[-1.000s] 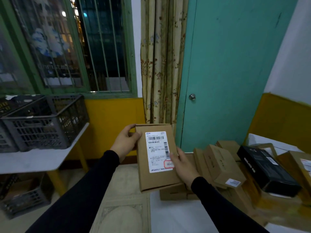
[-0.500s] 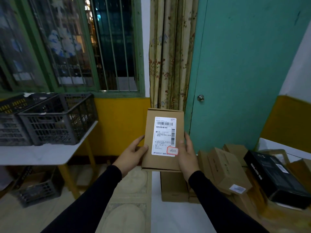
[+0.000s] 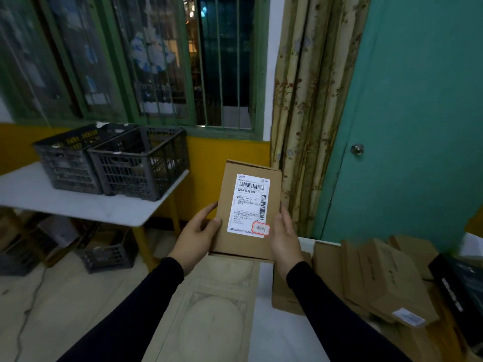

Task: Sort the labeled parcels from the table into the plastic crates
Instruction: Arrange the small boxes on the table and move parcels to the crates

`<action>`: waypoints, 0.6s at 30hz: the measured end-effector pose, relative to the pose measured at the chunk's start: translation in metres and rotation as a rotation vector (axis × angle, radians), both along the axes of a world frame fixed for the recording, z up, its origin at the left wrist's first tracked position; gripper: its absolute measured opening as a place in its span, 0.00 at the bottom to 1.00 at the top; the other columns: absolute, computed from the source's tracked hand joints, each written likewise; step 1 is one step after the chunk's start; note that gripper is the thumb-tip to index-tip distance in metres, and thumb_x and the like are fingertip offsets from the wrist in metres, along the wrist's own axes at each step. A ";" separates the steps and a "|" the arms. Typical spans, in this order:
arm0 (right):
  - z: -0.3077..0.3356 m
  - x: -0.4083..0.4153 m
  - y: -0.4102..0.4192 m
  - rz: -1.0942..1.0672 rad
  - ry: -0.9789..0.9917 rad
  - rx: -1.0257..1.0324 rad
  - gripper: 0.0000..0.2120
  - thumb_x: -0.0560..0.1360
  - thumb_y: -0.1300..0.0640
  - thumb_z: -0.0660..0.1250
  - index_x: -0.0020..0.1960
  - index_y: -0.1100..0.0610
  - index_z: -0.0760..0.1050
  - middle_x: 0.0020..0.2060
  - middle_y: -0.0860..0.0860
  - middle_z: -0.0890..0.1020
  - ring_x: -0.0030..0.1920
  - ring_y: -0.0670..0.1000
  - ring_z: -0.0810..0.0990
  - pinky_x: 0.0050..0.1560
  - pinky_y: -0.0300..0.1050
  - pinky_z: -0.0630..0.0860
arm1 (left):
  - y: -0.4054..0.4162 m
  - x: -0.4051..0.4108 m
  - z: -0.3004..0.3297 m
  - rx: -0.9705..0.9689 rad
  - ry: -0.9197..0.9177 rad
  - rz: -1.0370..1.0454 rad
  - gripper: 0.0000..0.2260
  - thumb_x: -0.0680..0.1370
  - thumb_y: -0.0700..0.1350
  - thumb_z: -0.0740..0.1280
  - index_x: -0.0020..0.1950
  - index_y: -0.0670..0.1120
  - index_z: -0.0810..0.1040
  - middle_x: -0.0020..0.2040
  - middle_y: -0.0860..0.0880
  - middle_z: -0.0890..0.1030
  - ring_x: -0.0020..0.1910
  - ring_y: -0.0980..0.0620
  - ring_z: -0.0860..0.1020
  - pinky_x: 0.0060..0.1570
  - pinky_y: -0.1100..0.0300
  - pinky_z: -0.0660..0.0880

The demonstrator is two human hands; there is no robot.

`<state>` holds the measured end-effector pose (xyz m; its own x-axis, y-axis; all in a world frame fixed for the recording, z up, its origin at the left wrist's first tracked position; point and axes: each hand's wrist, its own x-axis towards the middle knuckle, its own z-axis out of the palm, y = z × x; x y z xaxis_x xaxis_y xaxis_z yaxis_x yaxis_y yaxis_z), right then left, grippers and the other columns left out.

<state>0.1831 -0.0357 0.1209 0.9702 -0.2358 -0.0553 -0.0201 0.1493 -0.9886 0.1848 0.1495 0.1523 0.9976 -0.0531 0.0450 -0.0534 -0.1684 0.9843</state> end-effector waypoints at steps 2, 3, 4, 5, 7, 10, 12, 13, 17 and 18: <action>0.000 0.011 0.034 0.082 0.001 0.010 0.21 0.84 0.45 0.51 0.77 0.39 0.56 0.64 0.45 0.76 0.60 0.47 0.78 0.53 0.42 0.79 | 0.032 0.004 -0.007 -0.008 -0.021 0.116 0.18 0.83 0.50 0.60 0.73 0.56 0.67 0.60 0.56 0.77 0.54 0.61 0.75 0.46 0.69 0.73; -0.001 0.016 0.048 0.108 0.000 0.010 0.21 0.84 0.46 0.51 0.77 0.38 0.56 0.61 0.43 0.76 0.57 0.44 0.78 0.47 0.38 0.78 | 0.046 0.007 -0.009 -0.014 -0.027 0.158 0.18 0.83 0.51 0.59 0.73 0.55 0.68 0.64 0.54 0.76 0.57 0.58 0.75 0.50 0.65 0.72; -0.002 0.020 0.064 0.130 -0.001 0.002 0.21 0.85 0.46 0.51 0.77 0.38 0.56 0.60 0.43 0.77 0.56 0.42 0.78 0.43 0.36 0.77 | 0.060 0.010 -0.010 -0.031 -0.027 0.200 0.18 0.83 0.51 0.59 0.73 0.55 0.69 0.65 0.53 0.75 0.59 0.56 0.74 0.52 0.63 0.71; -0.003 0.026 0.085 0.156 -0.002 -0.009 0.21 0.84 0.46 0.51 0.77 0.38 0.56 0.60 0.43 0.78 0.55 0.42 0.78 0.43 0.36 0.76 | 0.079 0.015 -0.012 -0.060 -0.025 0.245 0.17 0.83 0.51 0.58 0.73 0.55 0.69 0.65 0.53 0.76 0.59 0.56 0.74 0.53 0.61 0.72; -0.003 0.038 0.128 0.200 -0.001 -0.032 0.21 0.84 0.45 0.51 0.77 0.37 0.55 0.61 0.45 0.78 0.56 0.43 0.78 0.44 0.37 0.76 | 0.118 0.024 -0.015 -0.132 -0.032 0.325 0.15 0.84 0.49 0.58 0.70 0.53 0.72 0.63 0.52 0.78 0.58 0.56 0.76 0.57 0.58 0.74; -0.003 0.058 0.191 0.238 -0.002 -0.047 0.20 0.85 0.47 0.52 0.76 0.37 0.57 0.60 0.44 0.79 0.53 0.38 0.78 0.43 0.35 0.76 | 0.178 0.035 -0.017 -0.232 -0.020 0.392 0.12 0.83 0.46 0.58 0.64 0.52 0.77 0.59 0.52 0.80 0.55 0.56 0.77 0.48 0.59 0.75; -0.002 0.072 0.239 0.270 -0.013 -0.073 0.18 0.85 0.48 0.52 0.73 0.35 0.57 0.54 0.39 0.79 0.50 0.36 0.77 0.41 0.33 0.76 | 0.225 0.045 -0.017 -0.239 -0.002 0.455 0.11 0.83 0.47 0.59 0.61 0.53 0.78 0.56 0.51 0.80 0.52 0.53 0.78 0.42 0.57 0.74; -0.001 0.079 0.268 0.287 -0.019 -0.089 0.17 0.85 0.48 0.52 0.71 0.34 0.57 0.52 0.37 0.79 0.50 0.36 0.77 0.40 0.32 0.76 | 0.254 0.051 -0.016 -0.238 0.004 0.487 0.10 0.82 0.47 0.59 0.60 0.53 0.78 0.55 0.50 0.80 0.51 0.52 0.78 0.41 0.55 0.76; 0.004 0.108 0.350 0.359 -0.016 -0.076 0.16 0.85 0.47 0.52 0.70 0.32 0.57 0.54 0.38 0.79 0.51 0.38 0.77 0.46 0.37 0.77 | 0.332 0.076 -0.009 -0.262 0.012 0.567 0.08 0.82 0.48 0.60 0.58 0.53 0.77 0.53 0.51 0.79 0.50 0.50 0.79 0.47 0.46 0.79; 0.005 0.116 0.366 0.371 -0.014 -0.077 0.17 0.84 0.46 0.52 0.70 0.31 0.57 0.56 0.39 0.79 0.51 0.37 0.77 0.48 0.39 0.77 | 0.347 0.082 -0.007 -0.252 -0.006 0.581 0.08 0.82 0.47 0.60 0.58 0.52 0.77 0.52 0.52 0.79 0.48 0.54 0.78 0.45 0.53 0.79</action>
<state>0.2994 0.3306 0.1257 0.9909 0.1290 -0.0377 -0.0456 0.0593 -0.9972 0.2670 0.4962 0.1449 0.8602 0.5099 -0.0087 -0.0287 0.0654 0.9974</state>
